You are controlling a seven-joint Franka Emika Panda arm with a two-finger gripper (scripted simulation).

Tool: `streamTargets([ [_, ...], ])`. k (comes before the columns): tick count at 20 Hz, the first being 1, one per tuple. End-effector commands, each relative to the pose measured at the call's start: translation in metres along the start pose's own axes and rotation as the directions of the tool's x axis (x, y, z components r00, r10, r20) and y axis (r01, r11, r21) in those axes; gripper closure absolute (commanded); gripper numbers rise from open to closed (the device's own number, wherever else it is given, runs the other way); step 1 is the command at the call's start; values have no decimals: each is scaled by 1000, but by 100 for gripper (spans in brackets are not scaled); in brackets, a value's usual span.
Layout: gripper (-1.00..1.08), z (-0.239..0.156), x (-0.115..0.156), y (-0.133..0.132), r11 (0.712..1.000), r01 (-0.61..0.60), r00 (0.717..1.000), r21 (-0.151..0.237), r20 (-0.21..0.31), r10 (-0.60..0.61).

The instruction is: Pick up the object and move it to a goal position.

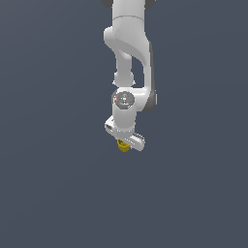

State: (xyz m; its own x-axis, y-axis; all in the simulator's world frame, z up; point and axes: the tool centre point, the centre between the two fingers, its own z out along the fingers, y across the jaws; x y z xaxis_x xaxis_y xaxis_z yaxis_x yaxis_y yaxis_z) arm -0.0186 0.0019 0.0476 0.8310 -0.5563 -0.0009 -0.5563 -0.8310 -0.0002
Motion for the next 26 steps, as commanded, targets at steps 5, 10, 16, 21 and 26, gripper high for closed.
streamTargets([
  [5, 108, -5, 20, 3, 1000, -1, 1000, 1, -1, 1],
  [10, 108, -12, 47, 6, 1000, -1, 1000, 1, -1, 1],
  [16, 108, -22, 88, 10, 1000, -1, 1000, 0, -1, 1],
  [21, 108, -28, 116, 13, 1000, -1, 1000, 0, -1, 1],
  [26, 108, -32, 134, 14, 1000, -1, 1000, 0, -1, 1],
])
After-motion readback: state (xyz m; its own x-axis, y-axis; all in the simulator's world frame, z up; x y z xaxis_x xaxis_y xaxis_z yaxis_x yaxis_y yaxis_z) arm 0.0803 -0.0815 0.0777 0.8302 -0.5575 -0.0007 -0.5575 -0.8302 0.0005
